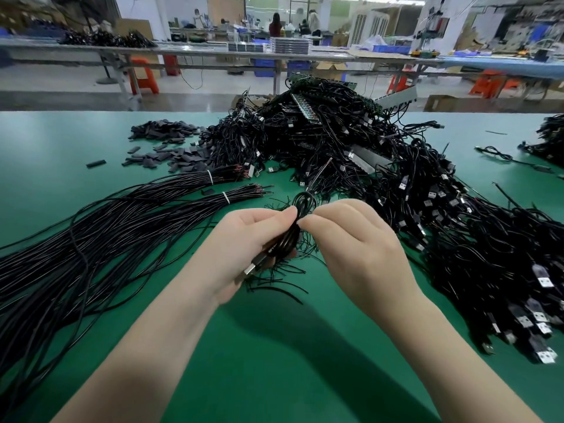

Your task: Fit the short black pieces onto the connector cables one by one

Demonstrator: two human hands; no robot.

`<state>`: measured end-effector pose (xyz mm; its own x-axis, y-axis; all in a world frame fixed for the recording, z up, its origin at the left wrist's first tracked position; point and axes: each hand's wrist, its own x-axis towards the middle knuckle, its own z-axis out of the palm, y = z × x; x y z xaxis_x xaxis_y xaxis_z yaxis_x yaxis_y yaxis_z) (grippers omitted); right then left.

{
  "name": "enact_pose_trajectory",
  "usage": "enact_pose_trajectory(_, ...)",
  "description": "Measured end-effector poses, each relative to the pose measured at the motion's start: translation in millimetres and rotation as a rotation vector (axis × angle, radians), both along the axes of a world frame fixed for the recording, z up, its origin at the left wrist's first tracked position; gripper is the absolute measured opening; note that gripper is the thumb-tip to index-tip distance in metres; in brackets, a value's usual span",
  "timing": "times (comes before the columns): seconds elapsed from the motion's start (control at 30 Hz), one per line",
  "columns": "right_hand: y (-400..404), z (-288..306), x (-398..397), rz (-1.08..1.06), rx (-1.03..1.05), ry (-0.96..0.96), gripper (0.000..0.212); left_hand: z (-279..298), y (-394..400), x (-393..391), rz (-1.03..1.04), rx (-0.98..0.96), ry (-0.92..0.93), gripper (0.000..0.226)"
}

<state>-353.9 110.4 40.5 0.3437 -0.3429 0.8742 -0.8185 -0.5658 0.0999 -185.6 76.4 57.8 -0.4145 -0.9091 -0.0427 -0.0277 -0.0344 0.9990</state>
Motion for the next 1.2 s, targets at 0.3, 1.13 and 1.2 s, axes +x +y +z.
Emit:
enact_pose_trajectory(0.3,2,8,4,0.138,0.284,-0.376,0.021,2,2,3,-0.120,-0.269,-0.037,0.025)
enact_pose_trajectory(1.13,-2,-5,2,0.838,1.288,-1.049,0.018,1,-1,10,-0.320,0.110,0.141,0.046)
enact_pose_trajectory(1.2,-2,-7,0,0.744,1.259,-1.002,0.019,1,-1,10,-0.321,0.167,0.124,0.055)
